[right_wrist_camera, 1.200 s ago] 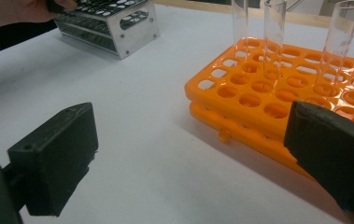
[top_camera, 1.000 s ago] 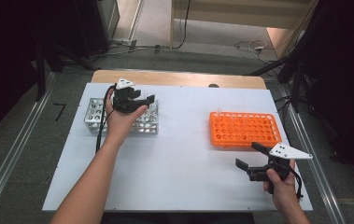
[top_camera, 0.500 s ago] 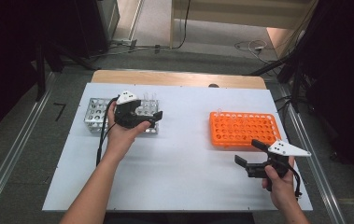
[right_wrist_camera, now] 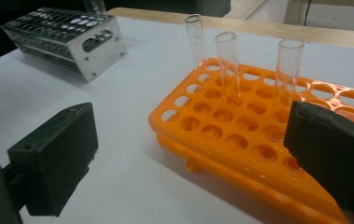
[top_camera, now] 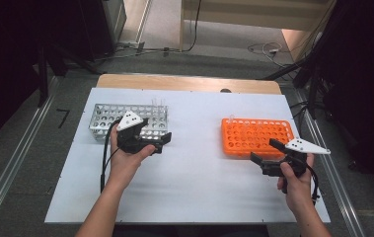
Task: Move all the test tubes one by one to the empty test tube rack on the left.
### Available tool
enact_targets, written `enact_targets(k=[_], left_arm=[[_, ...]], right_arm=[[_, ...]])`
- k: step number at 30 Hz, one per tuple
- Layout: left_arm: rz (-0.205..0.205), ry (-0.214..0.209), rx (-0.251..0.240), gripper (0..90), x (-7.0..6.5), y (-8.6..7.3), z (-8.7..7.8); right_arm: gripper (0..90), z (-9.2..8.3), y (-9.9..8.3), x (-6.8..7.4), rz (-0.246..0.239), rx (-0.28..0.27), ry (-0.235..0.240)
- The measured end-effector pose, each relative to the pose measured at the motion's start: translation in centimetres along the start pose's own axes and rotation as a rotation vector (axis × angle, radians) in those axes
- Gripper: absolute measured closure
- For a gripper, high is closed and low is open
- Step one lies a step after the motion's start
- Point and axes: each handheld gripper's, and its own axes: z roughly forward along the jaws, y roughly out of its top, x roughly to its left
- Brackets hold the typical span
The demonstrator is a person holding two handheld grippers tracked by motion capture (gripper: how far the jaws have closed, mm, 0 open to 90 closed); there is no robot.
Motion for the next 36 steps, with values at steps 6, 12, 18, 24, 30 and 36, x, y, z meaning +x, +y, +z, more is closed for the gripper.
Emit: enact_targets(k=[6,12,18,24,30,36], left_arm=[[-0.009,-0.003,-0.016,0.0,-0.2,-1.0,-1.2],[-0.003,-0.008,-0.031,0.0,-0.5,-1.0,-2.3],[-0.007,-0.015,-0.025,0.0,-0.4,-1.4,-2.5],[-0.002,-0.026,-0.017,0.0,-0.6,-1.7,-2.1],[-0.002,-0.037,-0.012,0.0,-0.6,-1.9,-1.7],[0.008,-0.040,0.004,0.0,-0.9,-2.2,-1.3]], right_arm=[[1.5,0.6,0.6,-0.5,0.010,0.010,-0.022],[1.6,1.2,1.8,-1.2,0.012,0.007,-0.071],[2.7,2.3,2.7,-2.3,0.027,0.035,-0.084],[8.9,4.0,2.5,-3.5,0.053,0.063,-0.113],[28.1,6.1,1.9,-4.3,0.060,0.095,-0.183],[51.3,7.4,1.4,-5.0,0.081,0.115,-0.186]])
